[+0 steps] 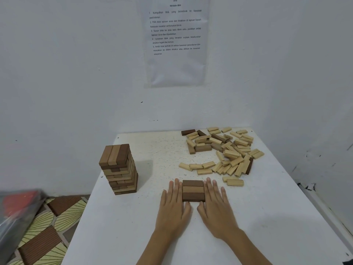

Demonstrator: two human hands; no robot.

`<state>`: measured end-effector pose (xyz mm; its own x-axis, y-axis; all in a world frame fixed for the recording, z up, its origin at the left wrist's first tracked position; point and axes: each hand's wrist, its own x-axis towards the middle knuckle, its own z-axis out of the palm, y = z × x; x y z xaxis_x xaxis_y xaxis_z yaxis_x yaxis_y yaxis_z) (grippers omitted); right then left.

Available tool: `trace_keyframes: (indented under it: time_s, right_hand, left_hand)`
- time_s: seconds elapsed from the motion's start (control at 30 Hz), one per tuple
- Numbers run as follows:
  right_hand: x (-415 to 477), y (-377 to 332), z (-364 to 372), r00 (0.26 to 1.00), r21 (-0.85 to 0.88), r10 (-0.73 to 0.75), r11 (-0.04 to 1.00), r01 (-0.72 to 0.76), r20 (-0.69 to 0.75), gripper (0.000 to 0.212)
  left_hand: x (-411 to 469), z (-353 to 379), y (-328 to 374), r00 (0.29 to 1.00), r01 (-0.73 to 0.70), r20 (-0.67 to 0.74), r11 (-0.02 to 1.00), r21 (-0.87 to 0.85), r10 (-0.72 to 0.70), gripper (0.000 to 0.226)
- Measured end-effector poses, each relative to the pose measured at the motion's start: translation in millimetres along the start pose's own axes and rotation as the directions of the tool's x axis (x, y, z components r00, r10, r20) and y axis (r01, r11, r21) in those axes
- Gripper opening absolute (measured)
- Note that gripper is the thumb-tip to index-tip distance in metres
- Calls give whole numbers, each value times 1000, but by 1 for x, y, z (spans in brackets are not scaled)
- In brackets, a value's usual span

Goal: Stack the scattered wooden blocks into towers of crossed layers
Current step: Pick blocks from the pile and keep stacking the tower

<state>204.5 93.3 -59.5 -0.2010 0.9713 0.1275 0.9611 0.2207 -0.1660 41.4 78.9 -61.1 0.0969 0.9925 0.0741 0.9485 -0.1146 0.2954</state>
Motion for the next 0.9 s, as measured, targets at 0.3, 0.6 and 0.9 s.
trace_keyframes:
  time_s: [0.3,0.6,0.9]
  right_hand:
    - [0,0,2,1000,-16,5,1000,-5,-20,63]
    - [1,-2,3,1000,-34,22,999,-23,-18,71]
    - [-1,-2,3,1000,35,21,999,-21,1,64]
  left_hand:
    - [-1,4,3,999,0,-47,999,-42,-2,68]
    - [-2,-3,8,999,6,-39,999,-49,-8,81]
    - [-2,-3,7,1000,6,-16,997,-71,-7,81]
